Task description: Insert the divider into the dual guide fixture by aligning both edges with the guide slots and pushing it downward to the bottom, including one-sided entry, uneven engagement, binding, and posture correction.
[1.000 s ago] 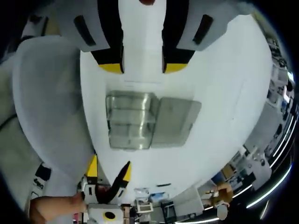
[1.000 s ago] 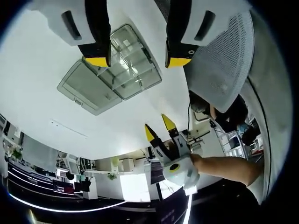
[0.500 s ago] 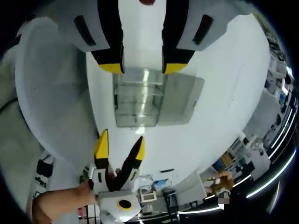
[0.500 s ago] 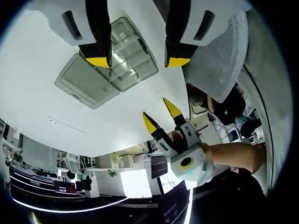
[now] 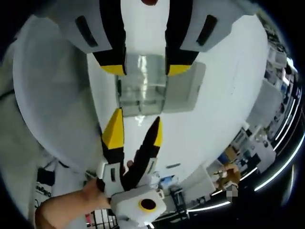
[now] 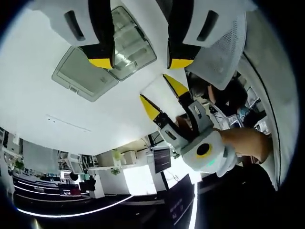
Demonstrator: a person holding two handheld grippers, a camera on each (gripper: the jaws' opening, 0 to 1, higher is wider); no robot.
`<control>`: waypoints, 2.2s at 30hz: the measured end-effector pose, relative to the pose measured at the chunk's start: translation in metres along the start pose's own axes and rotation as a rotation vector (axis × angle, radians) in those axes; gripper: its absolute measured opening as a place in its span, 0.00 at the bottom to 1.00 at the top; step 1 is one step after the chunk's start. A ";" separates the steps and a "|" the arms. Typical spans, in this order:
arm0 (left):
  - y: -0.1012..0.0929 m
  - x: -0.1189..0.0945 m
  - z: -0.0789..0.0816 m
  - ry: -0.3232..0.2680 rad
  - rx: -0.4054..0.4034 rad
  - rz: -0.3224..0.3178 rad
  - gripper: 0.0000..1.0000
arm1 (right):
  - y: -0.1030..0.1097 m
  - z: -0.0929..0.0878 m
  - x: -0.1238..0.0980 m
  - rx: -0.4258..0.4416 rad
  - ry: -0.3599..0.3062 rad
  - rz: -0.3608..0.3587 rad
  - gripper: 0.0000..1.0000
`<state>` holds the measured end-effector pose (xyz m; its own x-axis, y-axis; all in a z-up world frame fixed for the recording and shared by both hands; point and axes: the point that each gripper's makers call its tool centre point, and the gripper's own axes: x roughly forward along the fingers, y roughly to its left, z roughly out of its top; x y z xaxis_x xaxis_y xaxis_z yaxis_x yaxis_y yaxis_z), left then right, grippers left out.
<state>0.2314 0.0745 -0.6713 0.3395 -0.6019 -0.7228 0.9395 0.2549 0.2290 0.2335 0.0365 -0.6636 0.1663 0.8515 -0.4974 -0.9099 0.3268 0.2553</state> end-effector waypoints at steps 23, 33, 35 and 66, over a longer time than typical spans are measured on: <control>0.005 0.005 0.033 -0.077 0.021 0.132 0.28 | 0.002 0.022 -0.002 0.156 -0.100 0.037 0.22; 0.011 0.004 0.038 -0.082 0.049 0.182 0.28 | 0.001 0.024 -0.001 0.225 -0.102 0.048 0.14; 0.011 0.004 0.038 -0.080 0.055 0.192 0.28 | -0.001 0.024 0.001 0.247 -0.092 0.041 0.10; 0.012 0.004 0.046 -0.054 0.156 0.253 0.28 | -0.001 0.020 0.008 0.307 -0.046 0.063 0.00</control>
<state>0.2460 0.0406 -0.6417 0.5614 -0.5745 -0.5956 0.8194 0.2847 0.4976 0.2430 0.0514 -0.6518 0.1368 0.8894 -0.4361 -0.7630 0.3754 0.5263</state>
